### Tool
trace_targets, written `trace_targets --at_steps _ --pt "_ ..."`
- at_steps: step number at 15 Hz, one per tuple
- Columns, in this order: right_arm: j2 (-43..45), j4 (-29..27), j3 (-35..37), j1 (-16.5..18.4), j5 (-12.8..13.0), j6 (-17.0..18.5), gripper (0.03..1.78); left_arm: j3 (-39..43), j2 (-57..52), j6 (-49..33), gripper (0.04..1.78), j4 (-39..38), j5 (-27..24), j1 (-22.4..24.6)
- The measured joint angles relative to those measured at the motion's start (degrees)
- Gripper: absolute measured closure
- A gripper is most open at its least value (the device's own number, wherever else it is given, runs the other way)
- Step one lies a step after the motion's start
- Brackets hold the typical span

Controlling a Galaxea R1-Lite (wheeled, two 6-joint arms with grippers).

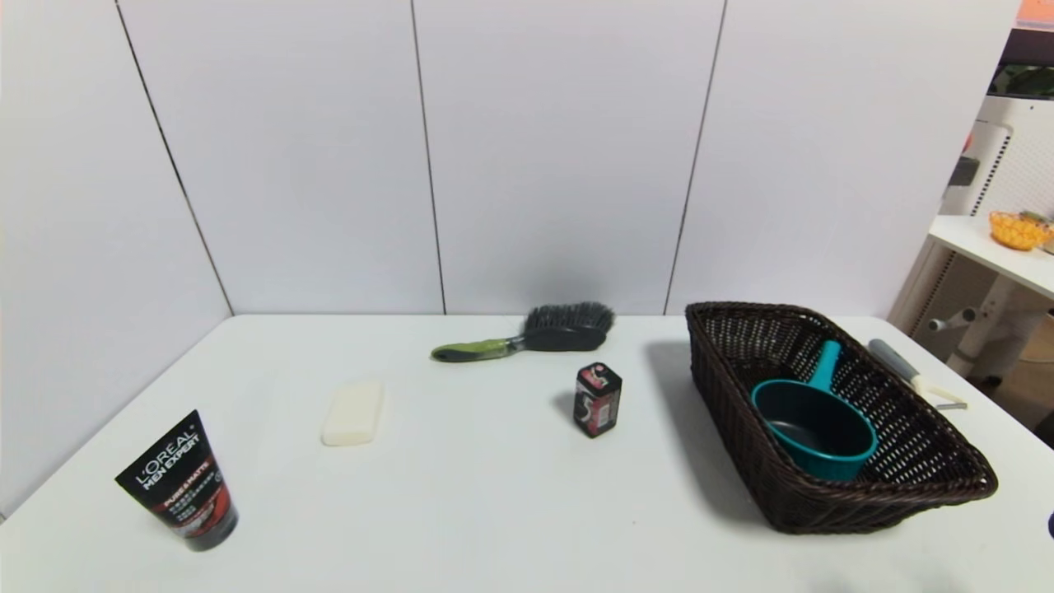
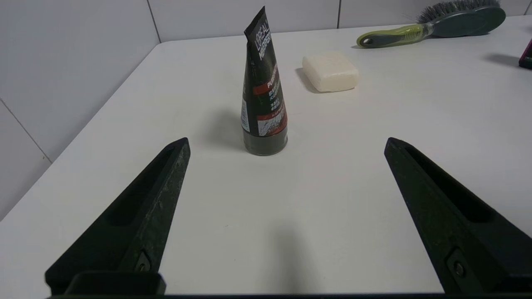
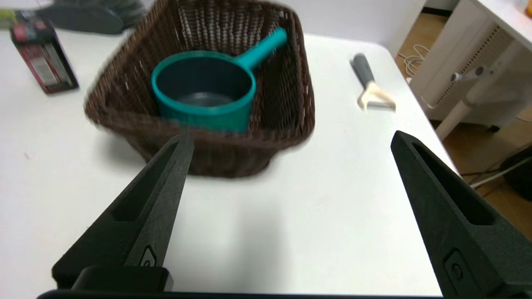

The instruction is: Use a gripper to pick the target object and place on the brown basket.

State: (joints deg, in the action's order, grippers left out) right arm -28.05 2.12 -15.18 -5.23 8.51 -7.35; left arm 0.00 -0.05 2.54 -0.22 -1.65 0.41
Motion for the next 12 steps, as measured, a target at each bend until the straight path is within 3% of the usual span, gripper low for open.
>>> trace_targets --at_steps 2,5,6,12 --pt "6.41 1.07 6.63 0.13 -1.16 0.07 0.15 0.0 0.0 0.0 0.13 -0.02 -0.02 0.0" --pt "10.33 2.86 11.15 0.91 -8.84 1.93 0.14 0.0 0.0 -0.01 0.13 -0.02 0.0 0.0" --pt "10.96 2.86 11.76 1.46 -10.15 2.08 0.13 0.0 0.0 -0.01 0.13 -0.02 -0.02 0.0" --pt "20.7 -1.16 15.08 4.52 -10.05 1.99 0.12 0.0 0.0 0.0 0.13 0.0 -0.02 0.0"
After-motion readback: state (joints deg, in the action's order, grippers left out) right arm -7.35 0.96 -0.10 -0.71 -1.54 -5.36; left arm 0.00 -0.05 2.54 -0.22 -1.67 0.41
